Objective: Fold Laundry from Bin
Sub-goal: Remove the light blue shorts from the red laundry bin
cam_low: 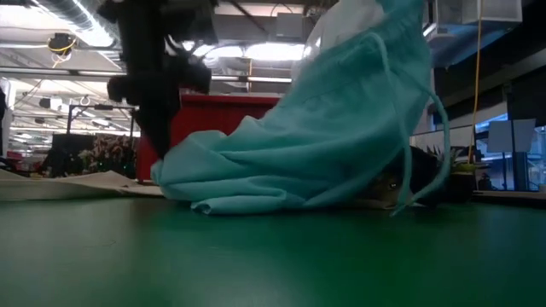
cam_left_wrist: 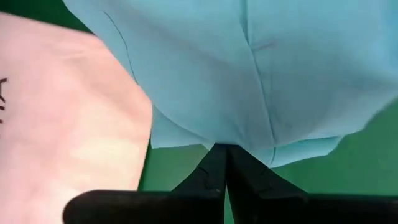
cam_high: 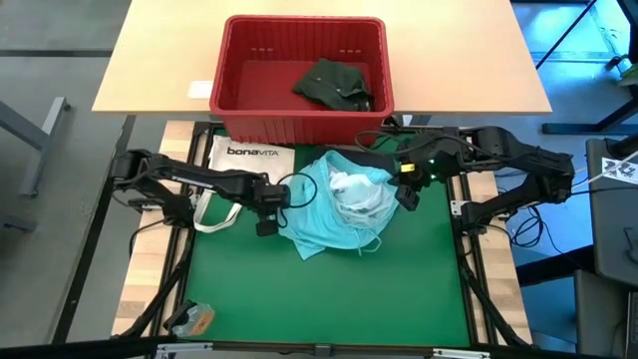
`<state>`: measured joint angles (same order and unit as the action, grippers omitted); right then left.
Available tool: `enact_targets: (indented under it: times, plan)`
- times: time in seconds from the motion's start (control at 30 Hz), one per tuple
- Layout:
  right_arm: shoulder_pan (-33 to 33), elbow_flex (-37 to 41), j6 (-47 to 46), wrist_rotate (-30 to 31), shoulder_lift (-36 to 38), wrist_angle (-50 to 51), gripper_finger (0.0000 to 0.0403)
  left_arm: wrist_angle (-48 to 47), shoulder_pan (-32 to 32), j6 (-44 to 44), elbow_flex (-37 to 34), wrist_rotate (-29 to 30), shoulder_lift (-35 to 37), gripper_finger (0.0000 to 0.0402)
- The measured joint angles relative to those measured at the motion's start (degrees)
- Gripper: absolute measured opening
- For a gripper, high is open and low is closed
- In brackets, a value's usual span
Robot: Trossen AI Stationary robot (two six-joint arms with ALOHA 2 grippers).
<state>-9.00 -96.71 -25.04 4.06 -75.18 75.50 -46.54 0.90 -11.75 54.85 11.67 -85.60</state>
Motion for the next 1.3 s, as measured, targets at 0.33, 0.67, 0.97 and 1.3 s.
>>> enact_targets:
  times: [0.33, 0.67, 0.97, 1.3]
  plan:
    - [0.0, 0.0, 0.6, -0.6, -1.6, -1.3, 0.0165, -5.7, -3.5, -3.2, 0.4, -0.6, 4.6, 0.0]
    - [0.0, 4.0, 19.6, 0.3, -8.4, -6.9, 0.0186, -5.4, -6.8, -4.8, 0.4, -0.3, 4.7, 0.0]
    - [-0.7, 5.8, 26.6, 1.8, -17.7, -10.4, 0.0182, -5.3, -7.4, -4.9, 0.4, -0.4, 4.7, 0.0]
    - [-10.2, 5.8, 24.6, -6.8, -23.3, -12.6, 0.0182, -5.3, -7.4, -4.8, 0.4, 0.3, 4.7, 0.0]
